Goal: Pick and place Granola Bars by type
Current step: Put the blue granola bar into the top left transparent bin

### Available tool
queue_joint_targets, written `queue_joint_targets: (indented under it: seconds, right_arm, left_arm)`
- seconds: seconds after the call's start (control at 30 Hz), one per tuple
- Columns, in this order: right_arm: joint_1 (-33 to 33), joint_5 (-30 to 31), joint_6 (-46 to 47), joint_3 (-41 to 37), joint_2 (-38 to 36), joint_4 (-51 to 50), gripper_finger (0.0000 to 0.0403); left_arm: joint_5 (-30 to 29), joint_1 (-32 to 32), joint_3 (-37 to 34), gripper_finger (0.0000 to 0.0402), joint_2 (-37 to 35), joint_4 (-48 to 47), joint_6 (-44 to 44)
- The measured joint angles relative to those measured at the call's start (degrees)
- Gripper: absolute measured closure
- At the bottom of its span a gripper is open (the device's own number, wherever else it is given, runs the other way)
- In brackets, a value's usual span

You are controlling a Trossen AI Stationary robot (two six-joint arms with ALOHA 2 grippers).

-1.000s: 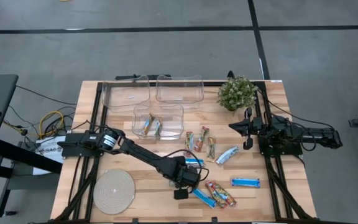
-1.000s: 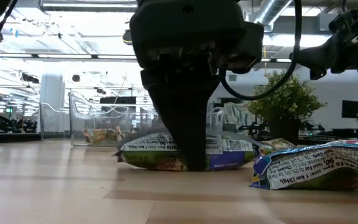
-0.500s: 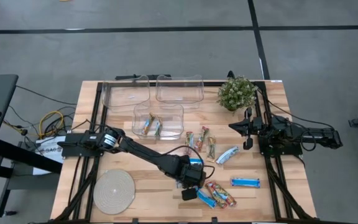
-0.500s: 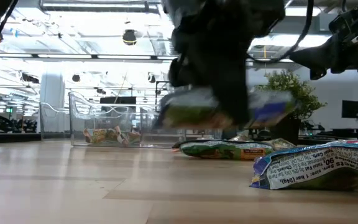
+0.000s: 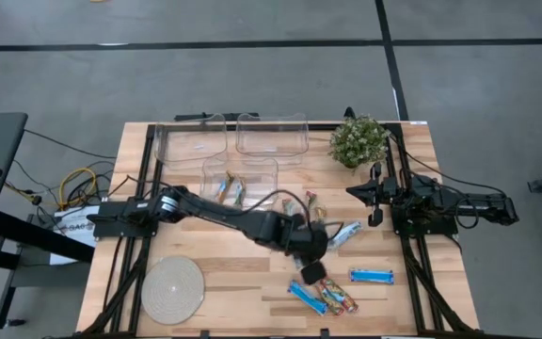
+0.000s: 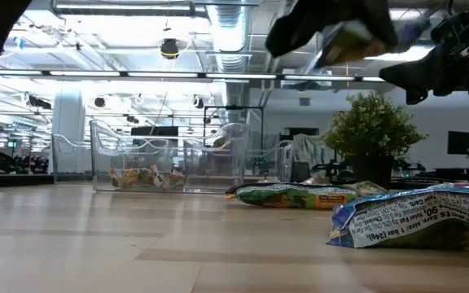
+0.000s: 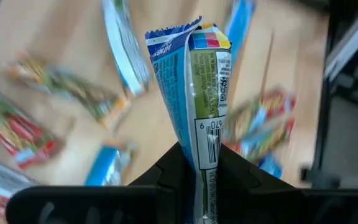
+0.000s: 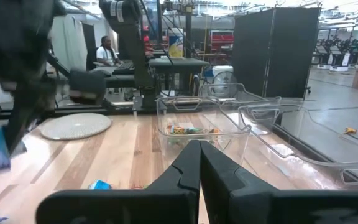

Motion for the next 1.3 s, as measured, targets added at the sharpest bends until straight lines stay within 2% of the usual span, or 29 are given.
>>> queue_joint_targets:
  seconds: [0.23, 0.43, 0.67, 0.93, 1.3]
  right_arm:
    - [0.00, 0.00, 0.01, 0.01, 0.00, 0.00, 0.0403]
    - [0.00, -0.02, 0.00, 0.00, -0.02, 0.06, 0.0403]
    - [0.00, -0.02, 0.01, 0.01, 0.00, 0.33, 0.0403]
    - [0.00, -0.02, 0.01, 0.01, -0.02, 0.44, 0.0403]
    - [0.00, -0.02, -0.01, 0.01, 0.00, 0.44, 0.0403]
  left_arm:
    - [-1.73, 3.03, 7.40, 0.0352, -0.14, 0.67, -1.17]
    - [-1.36, 4.71, 7.18, 0.0352, -1.51, 6.73, -2.56]
    - [-1.48, 5.01, 7.07, 0.0352, -1.49, 6.84, -2.40]
    - [-1.88, 6.69, 7.07, 0.0352, -1.46, 2.68, -2.28]
    - [-7.68, 9.87, 7.07, 0.0352, -4.34, -8.79, 2.00]
